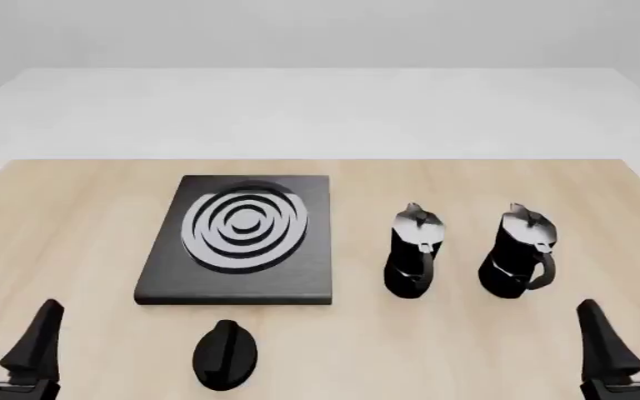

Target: Put both moka pots on the stove.

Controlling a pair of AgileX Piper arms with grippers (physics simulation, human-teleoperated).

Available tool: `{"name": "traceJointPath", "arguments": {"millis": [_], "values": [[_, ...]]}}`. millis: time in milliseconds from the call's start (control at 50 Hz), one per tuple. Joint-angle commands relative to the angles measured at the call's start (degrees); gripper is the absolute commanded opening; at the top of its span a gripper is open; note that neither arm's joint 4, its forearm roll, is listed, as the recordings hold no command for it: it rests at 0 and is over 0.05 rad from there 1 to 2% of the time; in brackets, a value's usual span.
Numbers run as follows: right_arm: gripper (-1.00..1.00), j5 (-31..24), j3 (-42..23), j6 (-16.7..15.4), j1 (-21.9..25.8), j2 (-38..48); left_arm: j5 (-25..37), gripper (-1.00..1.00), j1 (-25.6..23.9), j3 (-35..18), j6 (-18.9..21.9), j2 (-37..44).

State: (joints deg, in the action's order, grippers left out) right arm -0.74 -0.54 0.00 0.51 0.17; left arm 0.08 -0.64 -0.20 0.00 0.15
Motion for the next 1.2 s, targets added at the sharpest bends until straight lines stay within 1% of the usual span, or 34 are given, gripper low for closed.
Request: {"name": "traceJointPath", "arguments": {"millis": [20, 40, 80, 120, 160, 200, 220, 260, 280, 300, 380, 400, 440, 520, 560, 580, 600, 640, 680, 700, 760, 780, 820, 860, 940, 1060, 1200], "values": [[1.0, -0.12, -1.46, -1.58, 0.75, 1.48, -0.2, 1.0, 0.65, -0.06, -0.02, 0.33], [1.0, 1.45, -2.26, -2.1, 1.51, 5.71, -1.05, 1.0, 0.65, 0.03, -0.02, 1.09], [1.0, 2.32, -2.79, -1.99, 1.46, 7.69, -0.73, 1.0, 0.65, -0.02, -0.02, 0.84], [1.0, 3.73, -4.84, -3.78, 2.36, 12.84, -0.97, 1.0, 0.66, -0.03, -0.03, 1.09], [1.0, 3.63, -6.52, -4.5, 2.88, 15.19, -0.97, 1.0, 0.66, -0.03, -0.03, 1.09], [1.0, 2.98, -9.09, -3.92, 3.2, 18.44, -0.97, 1.0, 0.66, -0.09, -0.03, 1.15], [1.0, 2.98, -9.09, -3.92, 3.2, 18.44, -0.96, 1.0, 0.66, -0.09, -0.03, 1.14], [1.0, 3.03, -11.01, -4.46, 3.85, 22.91, -1.48, 1.0, 0.66, -0.05, -0.04, 1.61], [1.0, 2.01, -13.21, -4.94, 5.28, 25.28, -1.69, 1.0, 0.67, 0.01, -0.04, 1.77], [1.0, 1.62, -14.13, -5.34, 5.56, 26.17, -1.69, 1.0, 0.67, 0.01, -0.04, 1.77], [1.0, 0.42, -17.03, -4.98, 6.87, 29.09, -1.52, 1.0, 0.67, 0.04, -0.04, 1.56], [1.0, -0.51, -19.23, -4.65, 7.6, 31.08, -1.45, 1.0, 0.67, 0.01, -0.03, 1.5], [1.0, -0.69, -20.0, -4.76, 7.52, 32.6, -1.46, 1.0, 0.67, -0.02, -0.03, 1.55], [1.0, -3.01, -23.4, -3.18, 10.35, 36.42, -1.14, 1.0, 0.67, -0.02, -0.03, 1.21], [1.0, -3.93, -25.07, -2.41, 11.25, 39.05, -1.04, 1.0, 0.67, -0.03, -0.02, 1.12], [1.0, -3.93, -25.09, -2.41, 11.25, 39.07, -1.04, 1.0, 0.67, -0.03, -0.02, 1.12], [1.0, -5.01, -26.63, -1.95, 11.87, 42.09, -0.42, 1.0, 0.67, -0.1, -0.02, 0.57], [1.0, -5.77, -27.69, -2.47, 12.07, 43.0, -0.24, 1.0, 0.67, -0.14, -0.02, 0.43], [1.0, -6.72, -29.02, -2.26, 12.93, 43.91, -0.2, 1.0, 0.68, -0.16, -0.02, 0.4], [1.0, -7.23, -29.9, -2.41, 13.42, 45.55, -0.2, 1.0, 0.67, -0.16, -0.01, 0.4], [1.0, -8.43, -32.29, -1.56, 14.33, 48.74, 0.16, 1.0, 0.68, -0.24, -0.01, 0.11], [1.0, -8.52, -32.81, -1.65, 14.36, 49.08, 0.24, 1.0, 0.67, -0.28, -0.01, 0.08], [1.0, -8.71, -33.99, -0.77, 14.83, 51.1, -0.09, 1.0, 0.68, -0.15, 0.0, 0.28], [1.0, -8.59, -34.26, -0.79, 14.81, 51.57, -0.27, 1.0, 0.68, -0.08, -0.01, 0.4], [1.0, -8.97, -35.99, 0.97, 15.28, 54.87, -0.21, 1.0, 0.68, -0.1, -0.01, 0.36], [1.0, -7.97, -36.59, 2.31, 15.81, 58.09, 0.01, 1.0, 0.68, -0.18, -0.01, 0.21], [1.0, -6.5, -36.62, 3.16, 15.74, 60.6, -0.03, 1.0, 0.69, -0.2, 0.0, 0.27]]}}
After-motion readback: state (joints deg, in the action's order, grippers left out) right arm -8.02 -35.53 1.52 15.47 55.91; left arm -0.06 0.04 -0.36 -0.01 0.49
